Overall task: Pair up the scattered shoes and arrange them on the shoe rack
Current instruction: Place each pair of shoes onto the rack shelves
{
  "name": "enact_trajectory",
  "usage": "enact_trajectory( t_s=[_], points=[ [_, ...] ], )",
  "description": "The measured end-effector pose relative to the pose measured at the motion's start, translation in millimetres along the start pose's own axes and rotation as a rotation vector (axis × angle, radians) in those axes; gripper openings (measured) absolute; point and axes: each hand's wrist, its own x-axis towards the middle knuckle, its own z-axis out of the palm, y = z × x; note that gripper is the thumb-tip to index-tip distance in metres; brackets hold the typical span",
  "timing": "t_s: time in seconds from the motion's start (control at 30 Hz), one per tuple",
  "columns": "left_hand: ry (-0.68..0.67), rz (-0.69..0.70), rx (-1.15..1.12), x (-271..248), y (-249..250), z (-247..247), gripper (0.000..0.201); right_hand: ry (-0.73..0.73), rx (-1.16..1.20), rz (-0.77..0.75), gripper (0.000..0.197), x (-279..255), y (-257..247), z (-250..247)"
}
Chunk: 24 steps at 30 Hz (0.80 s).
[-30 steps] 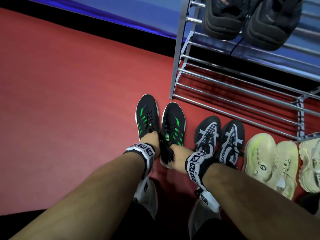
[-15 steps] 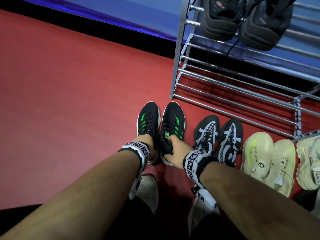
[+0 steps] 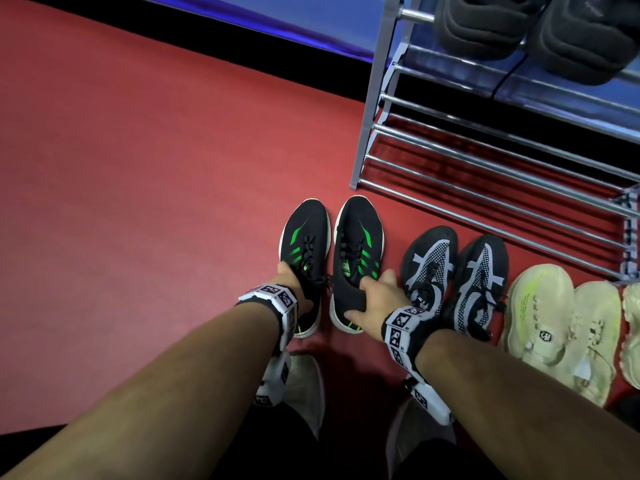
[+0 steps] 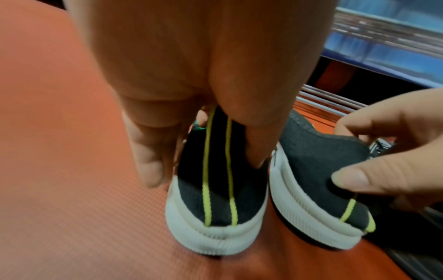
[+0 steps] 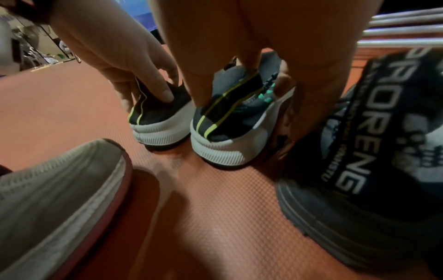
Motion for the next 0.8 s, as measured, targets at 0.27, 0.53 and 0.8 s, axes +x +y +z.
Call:
enact_trajectory(
  t_s=[0.27,0.53,0.8],
  points=[
    [0.040,-0.131,-0.154,8.1,4.3,-5.2,0.064,-0.046,0.073,0.040,0.030,9.4,-2.4,3.4],
    [0.095,-0.027,-0.312,-4.5,11.2,-5.9,0.062,0.023,0.121,0.099,0.037,2.8,-4.6,-20.4],
    [0.269,0.098,-0.545,-41.5,21.4,-27.6,0.041,0.141,0.470,0.201,0.061,-10.8,-9.6,-50.4]
  ],
)
